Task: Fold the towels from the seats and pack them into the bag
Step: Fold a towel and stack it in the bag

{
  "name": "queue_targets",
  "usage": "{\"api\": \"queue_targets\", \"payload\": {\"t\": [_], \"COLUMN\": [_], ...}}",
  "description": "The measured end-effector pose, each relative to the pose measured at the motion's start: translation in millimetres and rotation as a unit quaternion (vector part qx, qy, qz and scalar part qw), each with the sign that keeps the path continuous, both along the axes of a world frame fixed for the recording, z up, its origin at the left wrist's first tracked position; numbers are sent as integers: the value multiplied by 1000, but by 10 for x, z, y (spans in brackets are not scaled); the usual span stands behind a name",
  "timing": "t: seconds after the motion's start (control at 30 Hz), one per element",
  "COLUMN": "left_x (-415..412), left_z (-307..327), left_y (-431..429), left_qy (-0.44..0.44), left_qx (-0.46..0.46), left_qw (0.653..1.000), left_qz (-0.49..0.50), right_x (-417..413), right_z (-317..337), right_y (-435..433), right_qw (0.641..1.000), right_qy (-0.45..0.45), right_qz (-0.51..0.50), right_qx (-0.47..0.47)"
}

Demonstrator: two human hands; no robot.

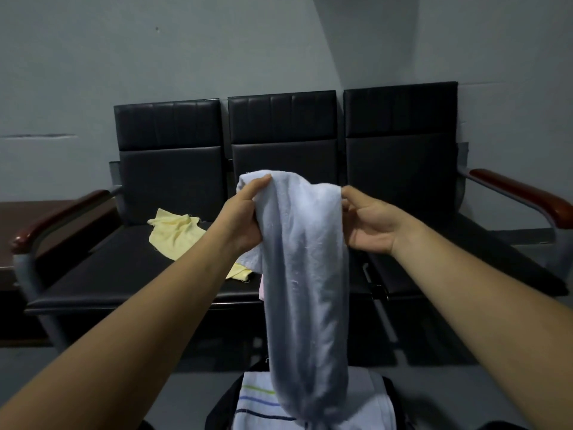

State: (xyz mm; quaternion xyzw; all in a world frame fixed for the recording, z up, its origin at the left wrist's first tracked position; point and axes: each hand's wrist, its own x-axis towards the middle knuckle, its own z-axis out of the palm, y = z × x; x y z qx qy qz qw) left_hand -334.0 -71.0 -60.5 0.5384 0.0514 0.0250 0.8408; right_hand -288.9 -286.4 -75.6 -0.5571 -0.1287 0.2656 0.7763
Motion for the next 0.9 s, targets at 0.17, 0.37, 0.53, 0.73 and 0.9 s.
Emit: {"api": "queue_targets", "payload": {"t": [0.17, 0.37, 0.53, 0.73, 0.9], "left_x": [52, 131, 112, 33, -29], "left_z": [-9, -9, -173, -503, -422], "left_y": [102, 159, 204, 149, 111], "left_qy": [13, -7, -29, -45, -54], "left_qx": [-1, 10, 83, 232, 133], "left_qw": [1000, 999, 993, 954, 980], "left_qz": [26, 30, -85, -183, -138], "right_x": [-47, -133, -47, -5, 39], "right_z": [72, 72, 292, 471, 422], "right_y": [54, 245, 328, 315, 176], "right_qw": [1000, 989, 990, 989, 988], "right_qy": [24, -63, -96, -65, 2], "right_qz": [12, -37, -102, -128, -154], "right_qx": [10, -126, -31, 21, -27]}}
